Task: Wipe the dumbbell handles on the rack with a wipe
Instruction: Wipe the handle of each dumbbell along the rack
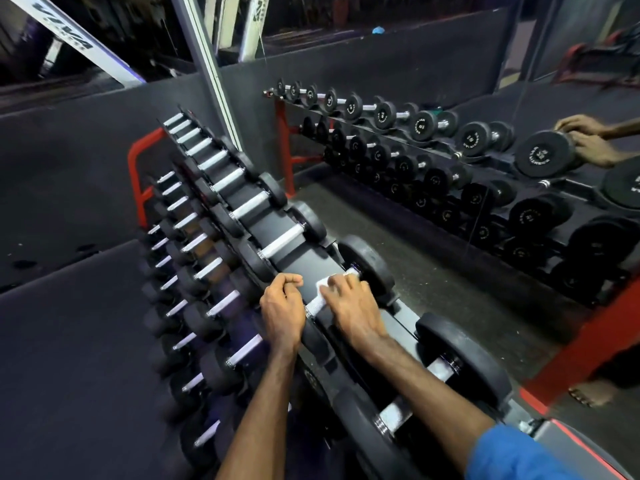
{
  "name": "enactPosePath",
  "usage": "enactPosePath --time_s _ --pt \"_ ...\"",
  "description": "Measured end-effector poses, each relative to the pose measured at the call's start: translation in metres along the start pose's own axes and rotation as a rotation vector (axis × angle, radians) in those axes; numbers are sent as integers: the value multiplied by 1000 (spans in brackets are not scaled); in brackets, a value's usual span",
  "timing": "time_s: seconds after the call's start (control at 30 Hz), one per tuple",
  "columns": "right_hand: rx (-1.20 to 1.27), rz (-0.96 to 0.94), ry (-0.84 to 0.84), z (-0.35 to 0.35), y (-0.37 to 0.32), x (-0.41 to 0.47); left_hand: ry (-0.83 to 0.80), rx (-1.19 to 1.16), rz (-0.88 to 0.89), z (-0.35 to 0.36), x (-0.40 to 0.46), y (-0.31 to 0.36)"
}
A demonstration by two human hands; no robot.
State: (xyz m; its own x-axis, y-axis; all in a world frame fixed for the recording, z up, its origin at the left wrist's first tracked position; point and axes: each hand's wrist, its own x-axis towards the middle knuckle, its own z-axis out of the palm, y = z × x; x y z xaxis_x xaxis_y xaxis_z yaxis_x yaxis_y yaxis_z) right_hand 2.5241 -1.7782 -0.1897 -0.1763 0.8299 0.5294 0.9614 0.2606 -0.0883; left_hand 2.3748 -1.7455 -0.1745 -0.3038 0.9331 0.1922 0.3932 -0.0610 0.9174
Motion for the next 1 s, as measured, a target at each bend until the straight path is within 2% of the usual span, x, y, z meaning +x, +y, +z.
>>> enactPosePath --time_s 0.07,0.1,0.17,0.23,0.3,0.37,0.4,0.57,0.7,0.83,0.87,0.97,1.0 --pt "-68 -246 1 4 -10 -11 0 -9 13 0 1 -1" --pt "-98 -303 4 4 -11 -14 -2 -10 15 -1 1 -2" --pt "-142 -226 -27 7 -1 -8 -4 -6 8 -1 0 -1" --pt "-161 -92 -141 3 9 0 1 -6 8 -1 -1 0" --pt "-149 -165 -186 5 6 -5 1 -7 12 -2 -2 1" --pt "-121 -321 -161 8 -3 -16 -5 -13 12 -2 1 0" --pt "-129 -341 -145 8 -2 -17 -12 -13 7 -2 1 -1" --pt "-83 -77 -194 -7 16 -6 -11 -22 -3 -2 -1 -1" --pt "-68 -305 -179 8 -5 -23 -10 -39 6 -1 2 -3" --pt "-7 -35 -181 -4 11 -13 -9 -45 5 0 -2 -1" --pt "5 -38 -166 -3 9 -15 -6 -46 6 0 -2 0" --pt "-19 -217 -154 8 -5 -25 -10 -53 1 -3 0 0" --pt "-5 -199 -116 8 -3 -26 -14 -52 -2 -2 1 1"
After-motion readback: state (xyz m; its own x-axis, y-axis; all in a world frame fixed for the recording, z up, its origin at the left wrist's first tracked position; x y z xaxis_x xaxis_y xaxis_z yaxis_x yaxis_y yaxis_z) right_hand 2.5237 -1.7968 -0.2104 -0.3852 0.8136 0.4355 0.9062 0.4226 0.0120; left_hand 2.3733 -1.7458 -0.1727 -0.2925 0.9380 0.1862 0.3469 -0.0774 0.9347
